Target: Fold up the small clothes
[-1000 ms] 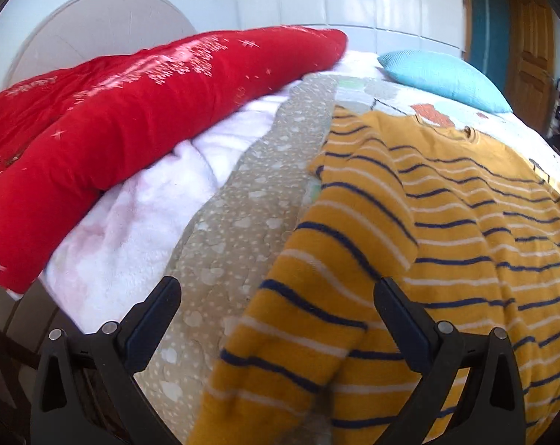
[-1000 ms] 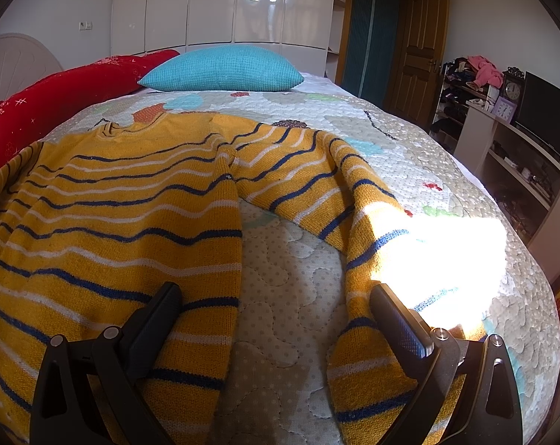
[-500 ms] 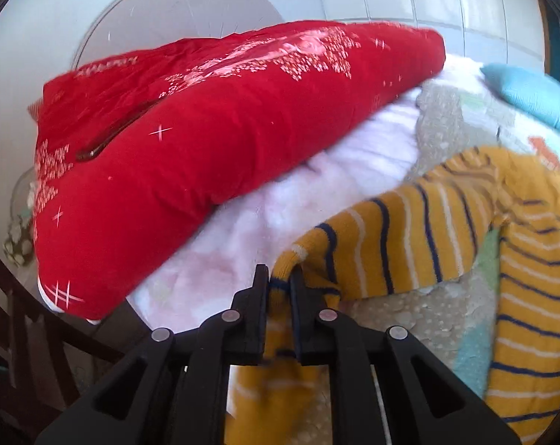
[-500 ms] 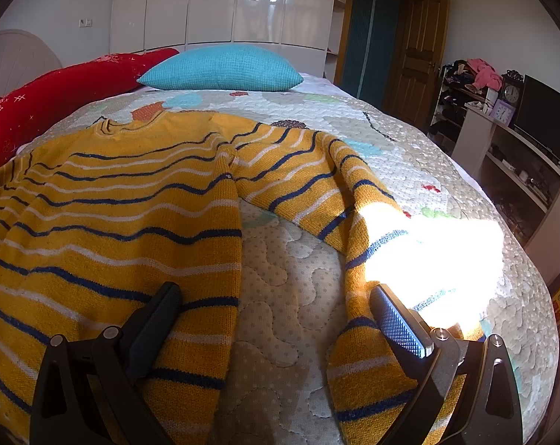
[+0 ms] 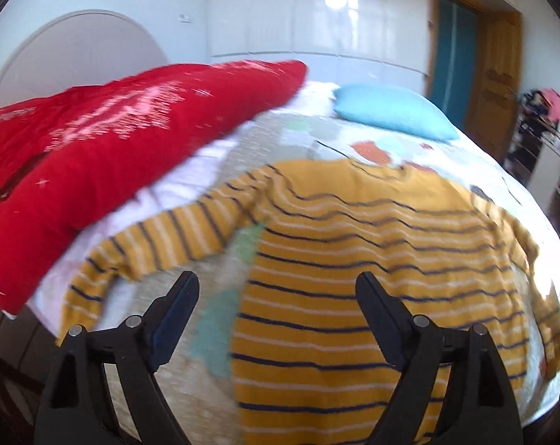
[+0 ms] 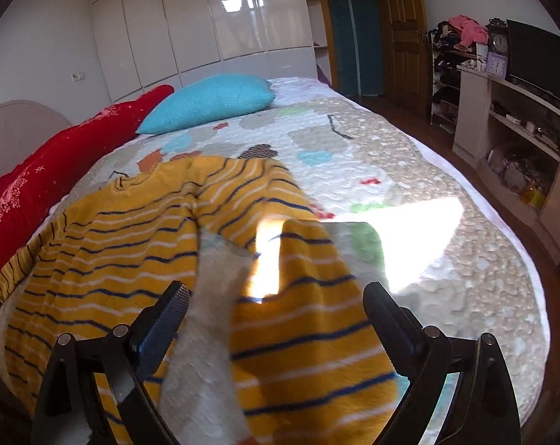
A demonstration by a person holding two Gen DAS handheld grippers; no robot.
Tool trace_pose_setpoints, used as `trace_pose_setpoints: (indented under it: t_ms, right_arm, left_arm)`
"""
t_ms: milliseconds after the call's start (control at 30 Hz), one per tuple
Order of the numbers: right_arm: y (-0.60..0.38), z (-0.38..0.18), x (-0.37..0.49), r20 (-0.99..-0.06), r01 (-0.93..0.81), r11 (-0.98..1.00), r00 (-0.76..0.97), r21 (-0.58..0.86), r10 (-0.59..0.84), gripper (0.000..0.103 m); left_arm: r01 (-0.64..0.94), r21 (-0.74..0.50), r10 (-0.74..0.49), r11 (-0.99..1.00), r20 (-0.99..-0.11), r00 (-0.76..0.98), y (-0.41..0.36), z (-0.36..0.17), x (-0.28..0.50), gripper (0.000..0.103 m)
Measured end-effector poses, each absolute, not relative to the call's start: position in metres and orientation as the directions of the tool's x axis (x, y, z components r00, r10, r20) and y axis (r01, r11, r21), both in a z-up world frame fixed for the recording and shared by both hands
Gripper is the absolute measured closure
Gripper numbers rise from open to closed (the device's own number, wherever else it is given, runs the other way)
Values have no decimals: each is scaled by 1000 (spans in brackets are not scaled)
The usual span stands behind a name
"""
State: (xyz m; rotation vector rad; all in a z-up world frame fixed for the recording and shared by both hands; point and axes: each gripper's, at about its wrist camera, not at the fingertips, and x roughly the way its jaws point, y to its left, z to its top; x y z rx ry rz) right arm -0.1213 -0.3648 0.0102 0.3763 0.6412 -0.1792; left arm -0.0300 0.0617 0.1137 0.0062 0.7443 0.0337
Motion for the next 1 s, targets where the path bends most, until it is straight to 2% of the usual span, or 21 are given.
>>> trace_pose_setpoints:
  t_ms: [133, 267, 300, 333, 367, 400, 467, 633, 667, 700, 733, 767, 800, 867, 1000]
  right_arm:
    - [-383, -15, -150, -673, 286, 911, 739, 295, -14, 6]
    - [-361, -33, -161, -686, 215, 931, 726, 294, 49, 7]
    - [-353, -37, -160, -697, 204, 943, 716, 265, 40, 28]
    - [-348, -37, -158, -704, 212, 952, 710, 223, 7, 40]
    - [-348, -34, -159, -696, 207, 953, 718, 222, 6, 59]
    - [-355, -30, -161, -682, 206, 944, 731, 257, 26, 88]
    - [-382, -18, -163, -668, 260, 922, 744, 286, -3, 87]
    - [-477, 4, -170, -661, 582, 801, 658, 141, -362, 84]
    - [-496, 2, -169, -681, 632, 763, 618, 135, -392, 71]
    - [-511, 0, -171, -700, 673, 727, 585, 137, -410, 64]
    - [-520, -1, -177, -708, 707, 692, 564, 147, -426, 63]
    - [-526, 0, -185, -703, 716, 673, 574, 184, -419, 58]
    - [-528, 0, -195, -688, 705, 666, 609, 244, -393, 48]
    - [-525, -2, -213, -644, 644, 655, 703, 395, -302, 38]
    - [-511, -29, -220, -558, 469, 586, 829, 661, -34, 36]
  left_arm:
    - [49, -25, -52, 998, -732, 679, 35, 92, -26, 18]
    - [101, -34, -92, 994, -755, 649, 20, 82, -28, 18]
    - [107, -28, -91, 994, -753, 651, 17, 82, -31, 18]
    - [113, -17, -87, 993, -752, 653, 14, 82, -31, 18]
    - [115, -13, -86, 993, -749, 657, 14, 84, -34, 18]
    - [116, -8, -84, 993, -744, 663, 13, 86, -35, 18]
    - [113, -2, -78, 994, -733, 676, 15, 91, -36, 18]
    - [93, -13, -74, 996, -720, 690, 23, 97, -36, 18]
    - [91, -15, -74, 996, -721, 689, 23, 96, -36, 18]
    - [90, -16, -74, 996, -722, 688, 22, 95, -36, 18]
    - [93, -16, -76, 996, -724, 686, 22, 94, -36, 18]
    - [94, -14, -75, 995, -724, 686, 21, 92, -37, 18]
    - [96, -11, -74, 995, -727, 683, 21, 91, -37, 18]
    - [98, -10, -74, 995, -732, 678, 18, 87, -36, 18]
    - [102, -34, -93, 994, -746, 659, 16, 82, -33, 18]
